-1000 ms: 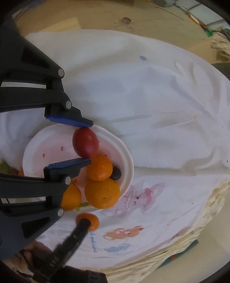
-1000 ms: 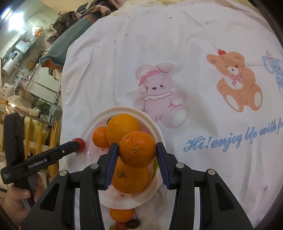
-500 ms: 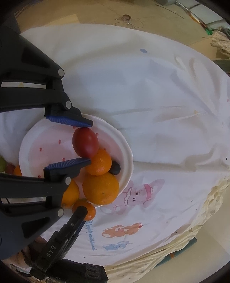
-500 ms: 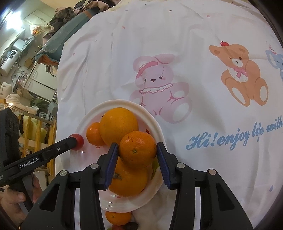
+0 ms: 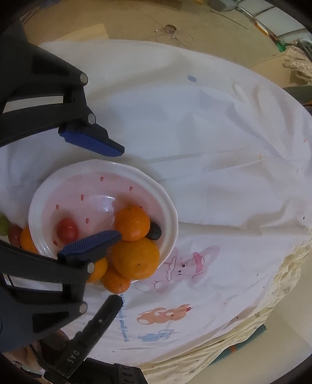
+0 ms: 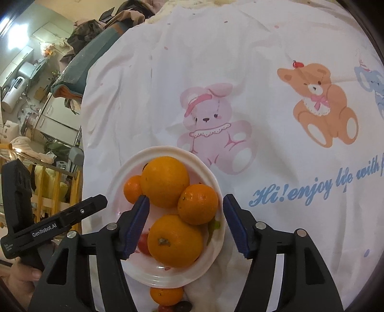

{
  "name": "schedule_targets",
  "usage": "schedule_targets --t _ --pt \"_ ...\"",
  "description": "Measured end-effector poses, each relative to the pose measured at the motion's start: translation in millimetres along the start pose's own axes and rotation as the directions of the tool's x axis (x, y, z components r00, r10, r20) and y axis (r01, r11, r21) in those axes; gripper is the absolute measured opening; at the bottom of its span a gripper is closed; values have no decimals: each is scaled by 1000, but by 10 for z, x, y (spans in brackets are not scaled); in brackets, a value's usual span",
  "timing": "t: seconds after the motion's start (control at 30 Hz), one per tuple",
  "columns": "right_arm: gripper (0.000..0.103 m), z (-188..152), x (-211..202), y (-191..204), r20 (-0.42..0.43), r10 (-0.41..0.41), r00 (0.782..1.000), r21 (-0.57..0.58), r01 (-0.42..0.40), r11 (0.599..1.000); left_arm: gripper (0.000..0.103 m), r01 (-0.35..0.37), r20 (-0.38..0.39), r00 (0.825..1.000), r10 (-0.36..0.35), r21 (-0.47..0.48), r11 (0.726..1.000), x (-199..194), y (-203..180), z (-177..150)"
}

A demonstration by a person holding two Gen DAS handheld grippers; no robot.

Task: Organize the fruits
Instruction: 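Open the left tool to drop the tomato while the right tool releases the tangerine on the plate, then lift both tools away from the plate toward the remaining fruit row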

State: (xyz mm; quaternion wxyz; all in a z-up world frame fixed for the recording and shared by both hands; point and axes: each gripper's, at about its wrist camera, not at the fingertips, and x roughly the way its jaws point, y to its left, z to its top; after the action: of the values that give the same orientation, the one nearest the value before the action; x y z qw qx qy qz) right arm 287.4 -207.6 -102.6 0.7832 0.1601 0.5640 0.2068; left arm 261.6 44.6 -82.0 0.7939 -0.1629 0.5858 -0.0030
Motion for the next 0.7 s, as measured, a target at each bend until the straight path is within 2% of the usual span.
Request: schedule_targets --t 0.13,0.53,0.57,0.63,0.7 --pt "66 -16 -92 43 18 -15 1000 -13 15 1000 60 -29 3 1000 29 10 1000 -59 -6 -41" --pt "66 -300 -477 330 58 -37 998 -89 42 995 61 -87 90 993 77 105 991 -434 -80 -265" --pt "66 -340 -522 331 64 -35 997 -84 40 996 63 -87 99 992 76 110 990 -475 -82 -283" --pt "66 -415 -580 321 67 -24 997 -65 28 997 76 -88 118 990 74 116 989 -553 -84 -317" --pt "66 -502 -637 305 65 -22 998 -52 26 998 79 -84 138 988 67 123 989 -631 -95 -363"
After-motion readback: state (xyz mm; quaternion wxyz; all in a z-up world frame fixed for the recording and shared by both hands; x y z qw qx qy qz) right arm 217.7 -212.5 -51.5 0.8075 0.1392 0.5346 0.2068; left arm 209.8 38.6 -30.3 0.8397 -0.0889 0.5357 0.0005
